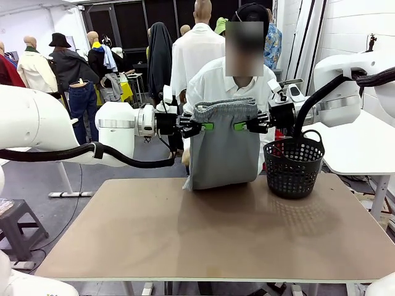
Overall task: Fold the training pants.
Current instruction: Release the ends of the Training pants and then grab the overlapped ends.
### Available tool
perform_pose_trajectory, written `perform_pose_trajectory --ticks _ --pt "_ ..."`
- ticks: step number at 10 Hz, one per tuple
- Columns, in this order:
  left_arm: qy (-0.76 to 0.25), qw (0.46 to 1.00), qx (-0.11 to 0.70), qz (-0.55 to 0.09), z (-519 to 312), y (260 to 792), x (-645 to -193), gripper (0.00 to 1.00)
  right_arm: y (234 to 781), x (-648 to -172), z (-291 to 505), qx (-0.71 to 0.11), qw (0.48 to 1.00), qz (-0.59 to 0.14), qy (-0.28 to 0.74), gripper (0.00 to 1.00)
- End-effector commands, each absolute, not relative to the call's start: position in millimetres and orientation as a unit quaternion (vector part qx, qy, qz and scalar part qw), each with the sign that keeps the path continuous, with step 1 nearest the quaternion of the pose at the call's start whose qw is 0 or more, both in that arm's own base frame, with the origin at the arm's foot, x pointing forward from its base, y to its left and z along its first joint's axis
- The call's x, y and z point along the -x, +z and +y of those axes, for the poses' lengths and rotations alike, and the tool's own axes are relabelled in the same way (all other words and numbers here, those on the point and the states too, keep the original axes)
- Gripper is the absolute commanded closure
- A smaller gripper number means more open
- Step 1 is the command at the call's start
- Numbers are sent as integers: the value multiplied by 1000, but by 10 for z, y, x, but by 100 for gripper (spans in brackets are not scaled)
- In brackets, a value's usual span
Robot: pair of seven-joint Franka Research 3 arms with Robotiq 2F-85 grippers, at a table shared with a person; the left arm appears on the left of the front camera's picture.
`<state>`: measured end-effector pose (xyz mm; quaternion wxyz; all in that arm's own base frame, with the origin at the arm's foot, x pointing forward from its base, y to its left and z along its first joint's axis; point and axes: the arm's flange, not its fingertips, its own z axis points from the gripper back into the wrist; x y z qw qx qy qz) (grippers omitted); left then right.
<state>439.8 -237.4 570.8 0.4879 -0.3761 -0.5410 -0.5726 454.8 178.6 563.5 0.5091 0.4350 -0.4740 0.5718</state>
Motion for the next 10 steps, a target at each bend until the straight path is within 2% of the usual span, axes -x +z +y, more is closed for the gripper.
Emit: perform_pose_trajectory --ticks 1,10 --pt "-570 489 379 -540 -2378 5722 -4394 100 5639 -4519 1774 -441 506 -475 569 100" --pt "-570 489 379 -540 -2378 5722 -4394 100 5639 -4519 1774 -441 506 -475 569 100"
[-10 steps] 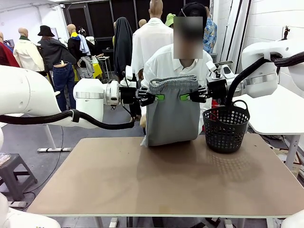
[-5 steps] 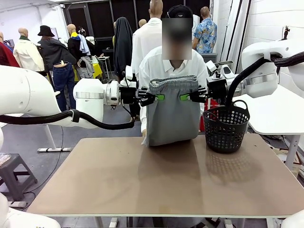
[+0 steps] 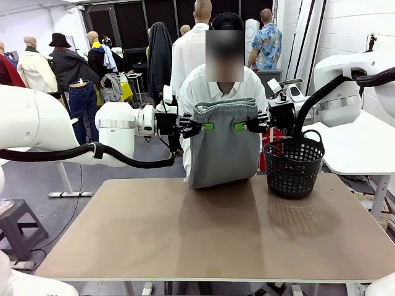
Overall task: Fold the training pants.
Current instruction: Release the ends of the Training pants and then grab the overlapped ends.
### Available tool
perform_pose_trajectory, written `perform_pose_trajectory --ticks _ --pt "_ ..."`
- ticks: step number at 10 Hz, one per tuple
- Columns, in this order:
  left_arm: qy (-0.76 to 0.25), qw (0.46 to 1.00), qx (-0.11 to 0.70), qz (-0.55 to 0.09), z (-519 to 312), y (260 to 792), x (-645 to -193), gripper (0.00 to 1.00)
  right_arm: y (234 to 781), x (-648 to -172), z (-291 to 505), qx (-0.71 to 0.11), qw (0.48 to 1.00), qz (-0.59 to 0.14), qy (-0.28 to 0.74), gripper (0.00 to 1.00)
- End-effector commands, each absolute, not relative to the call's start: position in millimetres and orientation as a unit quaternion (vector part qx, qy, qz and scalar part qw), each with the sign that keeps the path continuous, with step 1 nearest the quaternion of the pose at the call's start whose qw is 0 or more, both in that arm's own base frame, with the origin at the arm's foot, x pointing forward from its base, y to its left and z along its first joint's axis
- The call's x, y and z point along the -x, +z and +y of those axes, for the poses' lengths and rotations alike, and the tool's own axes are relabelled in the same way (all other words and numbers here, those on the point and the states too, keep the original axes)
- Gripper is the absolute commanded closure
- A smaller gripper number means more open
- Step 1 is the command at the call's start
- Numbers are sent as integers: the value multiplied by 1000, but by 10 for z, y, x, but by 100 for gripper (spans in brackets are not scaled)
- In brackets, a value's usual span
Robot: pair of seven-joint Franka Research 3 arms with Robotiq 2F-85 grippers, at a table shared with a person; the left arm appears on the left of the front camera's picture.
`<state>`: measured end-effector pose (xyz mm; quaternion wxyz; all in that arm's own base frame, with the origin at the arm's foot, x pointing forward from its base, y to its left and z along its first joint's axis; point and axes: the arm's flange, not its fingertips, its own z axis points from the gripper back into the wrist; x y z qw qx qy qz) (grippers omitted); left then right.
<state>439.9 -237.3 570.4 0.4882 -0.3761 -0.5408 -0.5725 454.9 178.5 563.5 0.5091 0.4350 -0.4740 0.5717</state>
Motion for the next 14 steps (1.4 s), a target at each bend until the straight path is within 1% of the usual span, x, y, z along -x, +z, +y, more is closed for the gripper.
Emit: perform_pose_trajectory --ticks 1,14 --pt "-570 489 379 -540 -2378 5722 -4394 100 5639 -4519 1774 -441 506 -475 569 100" --pt "-570 489 379 -540 -2378 5722 -4394 100 5639 -4519 1774 -441 506 -475 569 100"
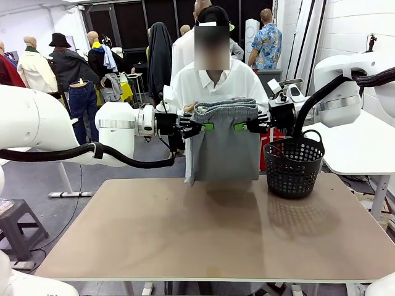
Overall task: Fold the training pants.
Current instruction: Release the ends of the Training pants and then grab the overlapped ends.
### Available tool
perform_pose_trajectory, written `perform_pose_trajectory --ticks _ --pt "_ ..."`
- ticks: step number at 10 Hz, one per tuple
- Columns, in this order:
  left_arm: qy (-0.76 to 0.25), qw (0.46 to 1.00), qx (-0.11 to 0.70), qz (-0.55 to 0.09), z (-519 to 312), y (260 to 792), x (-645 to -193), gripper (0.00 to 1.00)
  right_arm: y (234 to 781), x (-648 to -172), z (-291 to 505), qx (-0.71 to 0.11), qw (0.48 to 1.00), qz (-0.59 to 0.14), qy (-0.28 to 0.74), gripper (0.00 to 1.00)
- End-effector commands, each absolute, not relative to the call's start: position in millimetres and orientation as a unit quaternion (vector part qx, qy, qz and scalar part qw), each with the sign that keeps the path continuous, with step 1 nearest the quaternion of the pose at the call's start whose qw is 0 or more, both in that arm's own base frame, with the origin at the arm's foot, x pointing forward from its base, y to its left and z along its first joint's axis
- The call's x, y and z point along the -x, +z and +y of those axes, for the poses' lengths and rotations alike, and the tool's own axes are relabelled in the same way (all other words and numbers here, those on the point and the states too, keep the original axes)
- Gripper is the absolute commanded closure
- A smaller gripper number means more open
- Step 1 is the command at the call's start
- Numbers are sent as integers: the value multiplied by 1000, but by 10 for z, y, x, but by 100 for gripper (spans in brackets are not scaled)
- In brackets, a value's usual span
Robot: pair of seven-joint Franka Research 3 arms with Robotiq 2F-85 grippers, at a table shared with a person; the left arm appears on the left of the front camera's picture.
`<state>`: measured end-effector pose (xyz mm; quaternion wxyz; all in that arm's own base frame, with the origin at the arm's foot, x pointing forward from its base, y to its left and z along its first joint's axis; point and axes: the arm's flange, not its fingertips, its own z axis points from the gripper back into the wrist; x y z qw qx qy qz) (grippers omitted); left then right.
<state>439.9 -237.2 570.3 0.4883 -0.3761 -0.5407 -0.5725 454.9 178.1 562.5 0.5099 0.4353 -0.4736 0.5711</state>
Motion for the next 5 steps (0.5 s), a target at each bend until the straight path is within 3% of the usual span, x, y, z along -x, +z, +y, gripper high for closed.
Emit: perform_pose_trajectory --ticks 1,5 --pt "-570 489 379 -540 -2378 5722 -4394 100 5639 -4519 1774 -441 506 -475 569 100" --pt "-570 489 379 -540 -2378 5722 -4394 100 5639 -4519 1774 -441 506 -475 569 100"
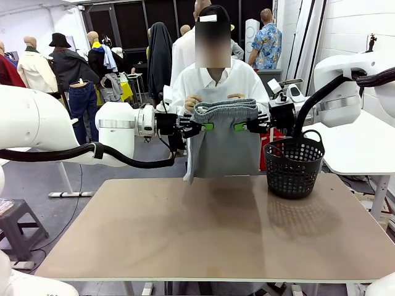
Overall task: Fold the training pants.
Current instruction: Release the ends of the Training pants and then grab the overlapped ends.
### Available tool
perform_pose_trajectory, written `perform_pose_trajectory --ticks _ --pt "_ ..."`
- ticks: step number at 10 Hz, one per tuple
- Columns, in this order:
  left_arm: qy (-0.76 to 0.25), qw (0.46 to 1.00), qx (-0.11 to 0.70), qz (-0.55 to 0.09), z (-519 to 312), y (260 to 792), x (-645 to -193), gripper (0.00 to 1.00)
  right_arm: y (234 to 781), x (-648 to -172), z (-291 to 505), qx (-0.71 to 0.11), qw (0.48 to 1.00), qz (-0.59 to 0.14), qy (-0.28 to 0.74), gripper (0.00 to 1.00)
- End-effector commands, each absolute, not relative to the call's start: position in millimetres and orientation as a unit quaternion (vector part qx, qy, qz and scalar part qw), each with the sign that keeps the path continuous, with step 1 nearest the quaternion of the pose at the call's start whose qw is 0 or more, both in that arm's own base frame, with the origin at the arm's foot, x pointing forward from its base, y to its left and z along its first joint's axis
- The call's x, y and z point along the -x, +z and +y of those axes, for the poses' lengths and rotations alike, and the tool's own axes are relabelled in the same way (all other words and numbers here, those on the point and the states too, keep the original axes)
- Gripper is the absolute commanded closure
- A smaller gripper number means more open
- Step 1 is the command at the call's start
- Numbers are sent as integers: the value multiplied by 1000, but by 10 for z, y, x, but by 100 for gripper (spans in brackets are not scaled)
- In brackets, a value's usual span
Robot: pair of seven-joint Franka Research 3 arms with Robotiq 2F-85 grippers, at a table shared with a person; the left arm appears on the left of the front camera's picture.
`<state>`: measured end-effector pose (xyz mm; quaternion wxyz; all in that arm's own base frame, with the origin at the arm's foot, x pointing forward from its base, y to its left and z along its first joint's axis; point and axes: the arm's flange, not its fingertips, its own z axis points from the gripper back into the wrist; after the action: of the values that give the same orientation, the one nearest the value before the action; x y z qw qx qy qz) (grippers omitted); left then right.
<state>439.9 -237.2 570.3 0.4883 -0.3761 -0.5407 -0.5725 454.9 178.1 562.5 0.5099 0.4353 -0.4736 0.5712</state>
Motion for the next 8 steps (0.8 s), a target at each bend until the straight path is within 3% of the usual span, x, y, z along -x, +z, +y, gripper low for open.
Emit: perform_pose_trajectory --ticks 1,8 --pt "-570 489 379 -540 -2378 5722 -4394 100 5639 -4519 1774 -441 506 -475 569 100" --pt "-570 489 379 -540 -2378 5722 -4394 100 5639 -4519 1774 -441 506 -475 569 100"
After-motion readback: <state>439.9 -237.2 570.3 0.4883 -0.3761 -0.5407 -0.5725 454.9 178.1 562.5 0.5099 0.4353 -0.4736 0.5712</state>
